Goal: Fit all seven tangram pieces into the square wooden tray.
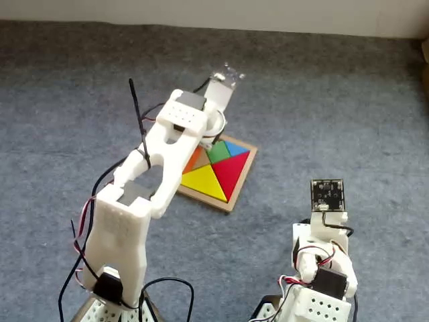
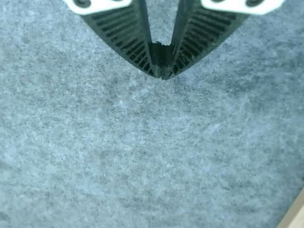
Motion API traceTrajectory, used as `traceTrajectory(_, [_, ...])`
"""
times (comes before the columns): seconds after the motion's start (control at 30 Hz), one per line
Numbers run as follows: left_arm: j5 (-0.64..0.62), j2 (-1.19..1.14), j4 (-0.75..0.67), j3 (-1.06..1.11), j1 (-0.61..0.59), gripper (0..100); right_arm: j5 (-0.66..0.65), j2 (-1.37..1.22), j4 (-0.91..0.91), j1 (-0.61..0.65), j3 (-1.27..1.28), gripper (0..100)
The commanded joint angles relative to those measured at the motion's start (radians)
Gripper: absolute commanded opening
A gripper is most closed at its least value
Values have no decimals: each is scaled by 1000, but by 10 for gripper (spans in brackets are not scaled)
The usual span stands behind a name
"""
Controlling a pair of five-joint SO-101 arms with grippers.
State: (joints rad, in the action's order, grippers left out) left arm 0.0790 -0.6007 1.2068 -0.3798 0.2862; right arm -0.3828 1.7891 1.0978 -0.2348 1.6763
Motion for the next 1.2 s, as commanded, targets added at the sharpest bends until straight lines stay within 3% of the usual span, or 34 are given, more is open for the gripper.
traceTrajectory(0.0, [8, 125, 61, -65, -39, 7, 0, 24, -2, -13, 97, 9])
traceTrajectory(0.27, [14, 41, 8, 15, -87, 7, 0, 24, -2, -13, 97, 9])
traceTrajectory(1.17, [12, -64, -2, -54, 13, 7, 0, 24, -1, -13, 97, 9])
